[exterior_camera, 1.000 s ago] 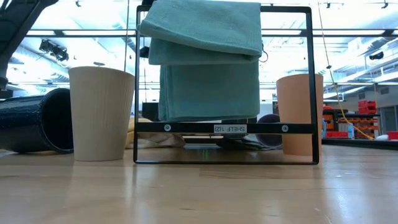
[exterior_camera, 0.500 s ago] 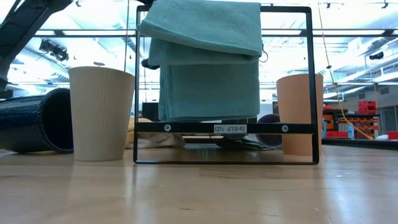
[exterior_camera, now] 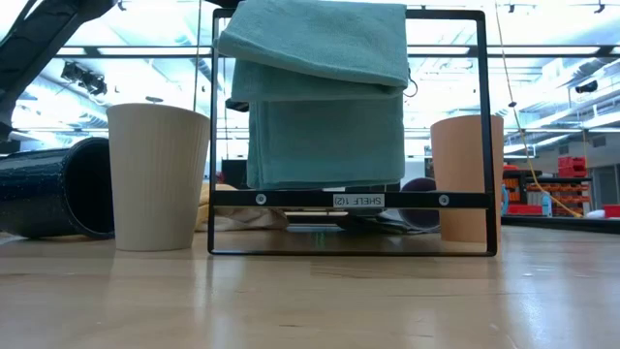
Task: Stack small to large cups/mugs on shelf
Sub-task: Put the violet cup on the shelf
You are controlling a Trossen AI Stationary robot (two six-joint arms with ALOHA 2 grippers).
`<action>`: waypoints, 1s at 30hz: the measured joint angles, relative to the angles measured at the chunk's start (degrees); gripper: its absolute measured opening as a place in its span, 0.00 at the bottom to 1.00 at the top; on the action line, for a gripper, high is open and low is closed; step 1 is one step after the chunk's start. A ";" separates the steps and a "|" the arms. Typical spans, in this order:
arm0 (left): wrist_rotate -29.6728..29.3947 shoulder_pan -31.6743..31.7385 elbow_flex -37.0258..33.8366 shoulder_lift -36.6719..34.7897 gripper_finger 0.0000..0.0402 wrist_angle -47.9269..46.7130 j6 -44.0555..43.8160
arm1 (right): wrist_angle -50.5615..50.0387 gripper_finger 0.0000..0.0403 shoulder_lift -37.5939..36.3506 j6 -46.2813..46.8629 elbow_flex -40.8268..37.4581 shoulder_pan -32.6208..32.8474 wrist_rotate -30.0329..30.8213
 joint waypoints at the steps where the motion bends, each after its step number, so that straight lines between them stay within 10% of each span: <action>1: -0.01 0.00 0.00 0.00 0.03 0.00 0.00 | -0.01 0.02 0.00 0.00 0.00 0.00 0.00; 30: -3.19 1.73 8.54 -0.08 0.03 -8.04 5.80 | 0.00 0.02 0.00 -0.02 0.01 0.00 0.02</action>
